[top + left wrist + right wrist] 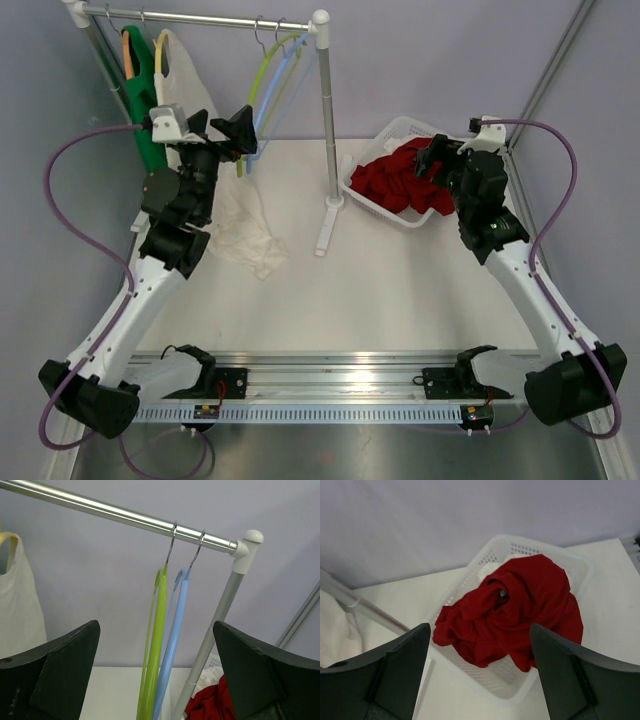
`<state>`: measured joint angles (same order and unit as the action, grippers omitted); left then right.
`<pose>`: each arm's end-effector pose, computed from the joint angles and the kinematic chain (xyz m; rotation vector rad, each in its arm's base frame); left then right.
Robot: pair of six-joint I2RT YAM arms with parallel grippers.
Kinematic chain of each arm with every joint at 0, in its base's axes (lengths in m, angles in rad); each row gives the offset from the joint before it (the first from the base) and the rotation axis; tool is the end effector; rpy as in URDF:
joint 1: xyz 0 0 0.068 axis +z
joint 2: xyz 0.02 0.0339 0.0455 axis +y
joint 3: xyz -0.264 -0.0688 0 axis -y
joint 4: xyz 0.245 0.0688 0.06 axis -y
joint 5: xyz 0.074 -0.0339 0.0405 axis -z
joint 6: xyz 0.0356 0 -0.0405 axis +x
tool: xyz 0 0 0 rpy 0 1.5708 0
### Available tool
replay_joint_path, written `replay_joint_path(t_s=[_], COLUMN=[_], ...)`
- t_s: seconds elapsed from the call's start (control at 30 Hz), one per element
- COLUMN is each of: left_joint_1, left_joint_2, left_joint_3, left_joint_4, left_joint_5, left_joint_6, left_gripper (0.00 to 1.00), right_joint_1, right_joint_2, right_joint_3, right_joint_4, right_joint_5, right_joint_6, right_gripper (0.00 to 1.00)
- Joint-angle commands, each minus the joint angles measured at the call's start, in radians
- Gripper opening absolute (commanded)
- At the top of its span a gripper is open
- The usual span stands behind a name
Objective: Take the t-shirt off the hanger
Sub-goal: Hang the hanger back to the clothesline with the left arm
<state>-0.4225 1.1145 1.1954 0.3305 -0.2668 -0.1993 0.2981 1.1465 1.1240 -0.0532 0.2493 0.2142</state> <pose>0.2249 -0.0908 0.4734 -0.1070 1.1788 -0.3936 0.2567 0.0697 0.4004 0.1213 1.6429 0.1860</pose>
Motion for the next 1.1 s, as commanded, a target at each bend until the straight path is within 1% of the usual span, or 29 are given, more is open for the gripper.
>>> replay_joint_path(t_s=[0.0, 0.03, 0.1, 0.13, 0.17, 0.2, 0.27, 0.3, 0.33, 0.37, 0.4, 0.43, 0.47, 0.5, 0.63, 0.67, 0.7, 0.73, 0.77, 0.83, 0.97, 1.07], left_joint_1=[-0.018, -0.021, -0.03, -0.03, -0.032, -0.032, -0.033, -0.035, -0.035, -0.035, -0.036, -0.036, -0.036, -0.038, -0.038, -0.039, -0.039, -0.039, -0.039, -0.039, -0.039, -0.039], left_joint_2=[-0.149, -0.178, -0.225, -0.275, -0.297, -0.324, -0.39, -0.409, -0.424, -0.453, -0.464, -0.479, -0.492, -0.522, -0.619, -0.646, -0.671, -0.721, -0.746, -0.804, -0.846, -0.849], left_joint_3=[-0.115, -0.14, -0.198, -0.22, -0.239, -0.297, -0.364, -0.419, -0.445, -0.462, -0.476, -0.496, -0.505, -0.514, -0.572, -0.604, -0.626, -0.651, -0.696, -0.735, -0.754, -0.764], left_joint_4=[0.065, 0.045, 0.021, 0.001, -0.013, -0.019, -0.01, 0.004, 0.021, 0.018, 0.013, -0.004, -0.013, -0.021, -0.053, -0.051, -0.047, -0.027, -0.013, 0.016, -0.027, -0.027], left_joint_5=[-0.054, -0.045, -0.034, -0.003, 0.006, 0.014, 0.055, 0.075, 0.109, 0.118, 0.13, 0.156, 0.167, 0.178, 0.224, 0.235, 0.245, 0.261, 0.29, 0.313, 0.285, 0.288], left_joint_6=[-0.071, -0.077, -0.1, -0.107, -0.142, -0.161, -0.192, -0.213, -0.219, -0.227, -0.232, -0.232, -0.23, -0.227, -0.23, -0.25, -0.261, -0.272, -0.291, -0.301, -0.279, -0.278], left_gripper=[0.99, 0.99, 0.99, 0.99, 0.99, 0.99, 0.99, 0.99, 0.99, 0.99, 0.99, 0.99, 0.99, 0.99, 0.99, 0.99, 0.99, 0.99, 0.99, 0.99, 0.99, 0.99], right_joint_1=[-0.08, -0.092, -0.126, -0.137, -0.164, -0.178, -0.209, -0.244, -0.263, -0.281, -0.29, -0.347, -0.361, -0.37, -0.387, -0.395, -0.398, -0.401, -0.404, -0.406, -0.409, -0.412], right_joint_2=[0.085, 0.134, 0.18, 0.224, 0.248, 0.268, 0.318, 0.326, 0.334, 0.332, 0.329, 0.326, 0.325, 0.329, 0.367, 0.375, 0.381, 0.393, 0.4, 0.424, 0.469, 0.481], right_joint_3=[0.059, 0.065, 0.082, 0.085, 0.086, 0.085, 0.074, 0.044, 0.022, -0.004, -0.066, -0.094, -0.117, -0.154, -0.204, -0.226, -0.24, -0.25, -0.256, -0.257, -0.244, -0.253], right_joint_4=[-0.02, -0.019, -0.007, 0.001, 0.009, 0.022, 0.042, 0.099, 0.12, 0.154, 0.235, 0.266, 0.297, 0.341, 0.41, 0.427, 0.481, 0.498, 0.504, 0.521, 0.536, 0.559], right_joint_5=[-0.079, -0.079, -0.067, -0.067, -0.067, -0.064, -0.062, -0.065, -0.079, -0.103, -0.128, -0.166, -0.186, -0.202, -0.217, -0.223, -0.234, -0.245, -0.245, -0.245, -0.298, -0.318], right_joint_6=[0.085, 0.099, 0.135, 0.149, 0.177, 0.197, 0.256, 0.281, 0.334, 0.362, 0.39, 0.448, 0.47, 0.484, 0.548, 0.557, 0.562, 0.574, 0.579, 0.574, 0.579, 0.587], right_gripper=[0.89, 0.89, 0.9, 0.9, 0.91, 0.92, 0.92, 0.91, 0.91, 0.9, 0.88, 0.87, 0.86, 0.84, 0.82, 0.82, 0.81, 0.8, 0.75, 0.72, 0.73, 0.73])
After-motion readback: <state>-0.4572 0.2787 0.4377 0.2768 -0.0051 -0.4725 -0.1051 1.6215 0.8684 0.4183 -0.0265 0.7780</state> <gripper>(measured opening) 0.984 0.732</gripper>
